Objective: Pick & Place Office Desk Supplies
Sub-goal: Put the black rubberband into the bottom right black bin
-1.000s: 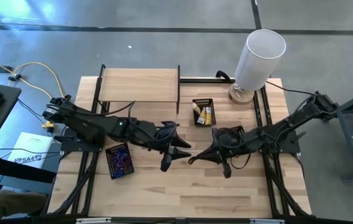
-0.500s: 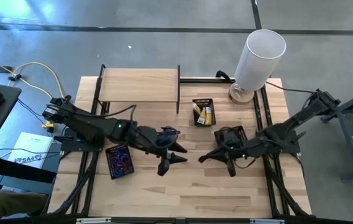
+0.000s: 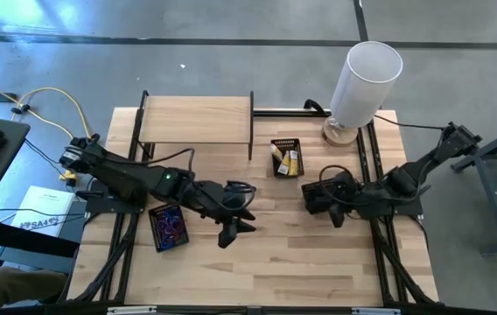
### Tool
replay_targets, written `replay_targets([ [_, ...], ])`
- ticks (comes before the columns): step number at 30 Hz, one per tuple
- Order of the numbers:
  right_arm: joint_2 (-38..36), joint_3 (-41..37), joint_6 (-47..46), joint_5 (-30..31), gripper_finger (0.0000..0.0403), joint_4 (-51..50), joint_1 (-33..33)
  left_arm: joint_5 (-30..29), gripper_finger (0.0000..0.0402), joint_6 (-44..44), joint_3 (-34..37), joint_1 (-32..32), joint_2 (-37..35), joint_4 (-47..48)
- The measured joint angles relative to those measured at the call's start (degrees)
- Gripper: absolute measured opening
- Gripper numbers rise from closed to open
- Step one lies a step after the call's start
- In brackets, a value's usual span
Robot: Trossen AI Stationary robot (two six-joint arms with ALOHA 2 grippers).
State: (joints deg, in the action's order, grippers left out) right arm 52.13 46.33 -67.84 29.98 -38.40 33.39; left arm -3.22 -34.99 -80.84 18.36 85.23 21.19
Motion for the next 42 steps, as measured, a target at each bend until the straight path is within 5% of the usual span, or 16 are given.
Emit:
replay_targets([
  [13, 2.9, 0.0, -18.0, -0.8, 0.0003, -18.7, -2.2, 2.3, 0.0163, -1.1, 0.0, -0.7, 0.0, 2.2],
  [26, 13.2, 0.0, -17.5, -12.7, 0.0003, -20.1, -10.7, 2.2, 0.0163, -1.3, 0.0, -0.4, 0.0, 3.1],
  [32, 16.1, 0.0, -17.4, -11.8, 0.0005, -19.8, -11.8, 2.5, 0.0163, -2.3, 0.0, -0.4, 0.0, 3.8],
  [42, 16.8, 0.0, -18.0, -12.3, 0.0096, -19.9, -11.8, 2.5, 0.0163, -2.6, 0.0, 0.6, 0.0, 5.0],
])
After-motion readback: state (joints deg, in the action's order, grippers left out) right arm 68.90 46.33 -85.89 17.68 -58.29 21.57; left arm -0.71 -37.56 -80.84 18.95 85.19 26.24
